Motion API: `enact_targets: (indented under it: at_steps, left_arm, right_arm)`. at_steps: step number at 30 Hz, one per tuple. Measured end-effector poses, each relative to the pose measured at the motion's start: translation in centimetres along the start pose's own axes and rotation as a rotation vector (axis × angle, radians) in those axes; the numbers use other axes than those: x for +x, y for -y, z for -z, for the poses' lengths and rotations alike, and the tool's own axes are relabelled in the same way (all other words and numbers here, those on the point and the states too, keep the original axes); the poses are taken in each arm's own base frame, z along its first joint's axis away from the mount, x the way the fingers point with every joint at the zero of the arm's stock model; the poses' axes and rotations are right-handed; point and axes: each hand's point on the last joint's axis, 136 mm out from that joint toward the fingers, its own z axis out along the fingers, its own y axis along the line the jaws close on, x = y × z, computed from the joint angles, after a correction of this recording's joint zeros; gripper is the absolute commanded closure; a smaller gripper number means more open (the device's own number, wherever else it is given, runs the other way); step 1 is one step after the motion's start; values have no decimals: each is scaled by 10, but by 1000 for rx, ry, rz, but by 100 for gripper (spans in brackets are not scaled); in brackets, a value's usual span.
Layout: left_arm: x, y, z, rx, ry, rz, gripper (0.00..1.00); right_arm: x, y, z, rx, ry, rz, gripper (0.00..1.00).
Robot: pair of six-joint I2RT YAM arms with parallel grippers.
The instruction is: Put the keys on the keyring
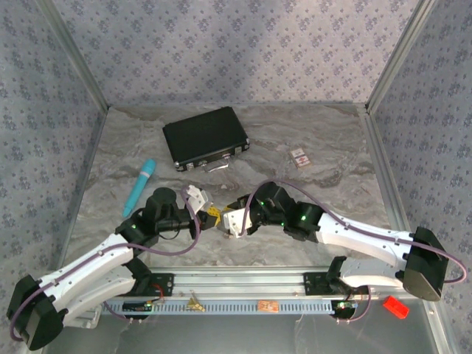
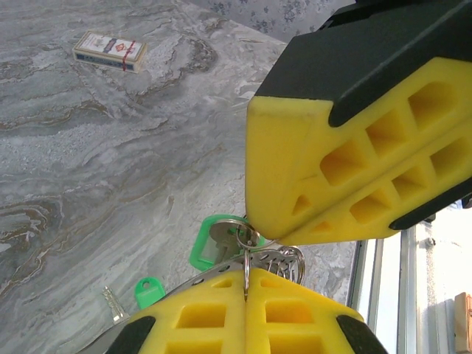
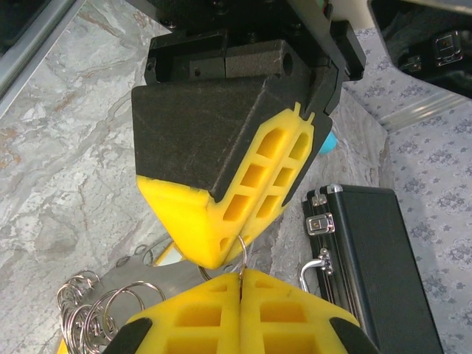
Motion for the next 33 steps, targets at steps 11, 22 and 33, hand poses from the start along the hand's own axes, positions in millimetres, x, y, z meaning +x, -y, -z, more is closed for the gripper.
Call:
enact_targets:
  at_steps: [11,22,33]
  left_arm:
    - [0,0,1,0,-1,1,100]
    - [-2,1,2,0,9,-9,100]
    - [-12,4,7,-2,51,-43,100]
  right_arm:
    - [2,-3,1,-25,-10,-8,100]
    - [0,-2,2,-53,6,-24,100]
    - [-1,-9,-3,-122,9,-61,100]
